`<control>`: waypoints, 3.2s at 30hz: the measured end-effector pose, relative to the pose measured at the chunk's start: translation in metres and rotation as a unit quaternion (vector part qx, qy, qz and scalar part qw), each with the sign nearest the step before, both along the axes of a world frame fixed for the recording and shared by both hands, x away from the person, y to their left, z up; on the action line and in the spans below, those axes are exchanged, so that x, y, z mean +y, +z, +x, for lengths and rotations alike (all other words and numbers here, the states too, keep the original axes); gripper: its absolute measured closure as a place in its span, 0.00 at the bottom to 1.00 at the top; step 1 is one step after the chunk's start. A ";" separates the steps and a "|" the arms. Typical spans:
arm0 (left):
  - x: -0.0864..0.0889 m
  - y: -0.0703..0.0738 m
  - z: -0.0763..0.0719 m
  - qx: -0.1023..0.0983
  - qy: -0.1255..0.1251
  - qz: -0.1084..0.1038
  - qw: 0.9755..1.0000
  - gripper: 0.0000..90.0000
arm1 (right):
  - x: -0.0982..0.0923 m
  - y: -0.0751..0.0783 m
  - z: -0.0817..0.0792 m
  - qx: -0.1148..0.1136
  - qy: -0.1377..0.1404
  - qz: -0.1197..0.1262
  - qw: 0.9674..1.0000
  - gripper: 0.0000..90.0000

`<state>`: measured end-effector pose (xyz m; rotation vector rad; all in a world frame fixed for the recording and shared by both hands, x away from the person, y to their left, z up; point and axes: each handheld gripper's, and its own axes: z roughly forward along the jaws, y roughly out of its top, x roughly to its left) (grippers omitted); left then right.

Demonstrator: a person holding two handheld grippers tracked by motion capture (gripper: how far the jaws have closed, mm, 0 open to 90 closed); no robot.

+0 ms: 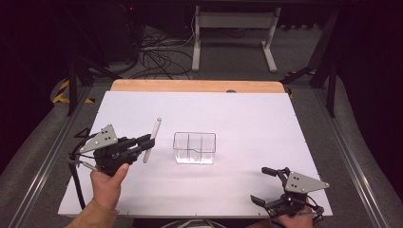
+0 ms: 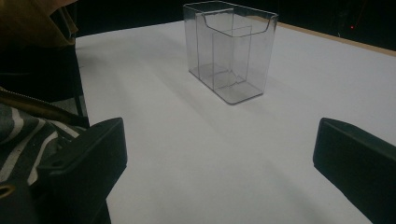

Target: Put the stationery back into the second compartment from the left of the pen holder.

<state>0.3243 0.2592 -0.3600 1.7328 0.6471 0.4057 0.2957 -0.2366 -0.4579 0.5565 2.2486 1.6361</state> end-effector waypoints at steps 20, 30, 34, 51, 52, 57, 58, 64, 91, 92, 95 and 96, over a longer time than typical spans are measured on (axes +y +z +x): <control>-0.037 0.017 0.014 -0.033 -0.030 -0.012 0.999 0.87 | 0.000 0.000 0.000 -0.001 -0.001 -0.001 1.000 0.04; -0.061 0.021 0.026 -0.044 -0.041 -0.010 0.998 0.87 | -0.001 0.000 0.000 -0.001 -0.001 0.000 1.000 0.04; -0.069 0.019 0.031 -0.042 -0.048 -0.011 0.998 0.87 | -0.001 0.000 -0.001 -0.001 0.000 0.000 1.000 0.04; -0.099 0.010 0.049 -0.036 -0.060 -0.011 0.997 0.87 | -0.001 0.000 -0.001 -0.001 0.002 0.002 1.000 0.04; -0.101 0.008 0.051 -0.033 -0.061 -0.014 0.997 0.87 | -0.001 0.000 -0.001 -0.001 0.002 0.002 1.000 0.04; -0.107 0.004 0.057 -0.028 -0.063 -0.019 0.997 0.87 | -0.003 0.000 -0.002 -0.001 0.002 0.003 1.000 0.04; -0.108 0.003 0.057 -0.029 -0.063 -0.017 0.997 0.87 | -0.003 0.000 -0.002 -0.001 0.002 0.003 1.000 0.04; -0.116 -0.002 0.065 -0.032 -0.066 -0.013 0.997 0.87 | -0.003 0.000 -0.002 -0.003 0.002 0.003 1.000 0.04; -0.126 -0.017 0.076 -0.028 -0.065 -0.001 0.998 0.87 | -0.004 0.000 -0.001 -0.001 0.004 0.005 1.000 0.04; -0.126 -0.019 0.076 -0.028 -0.065 -0.001 0.998 0.87 | -0.004 0.000 -0.001 -0.001 0.005 0.004 1.000 0.04; -0.125 -0.022 0.075 -0.025 -0.062 0.003 0.998 0.87 | -0.004 0.000 -0.002 -0.002 0.005 0.005 1.000 0.04; -0.124 -0.023 0.075 -0.023 -0.060 0.004 0.998 0.87 | -0.004 0.000 -0.002 -0.002 0.005 0.005 1.000 0.04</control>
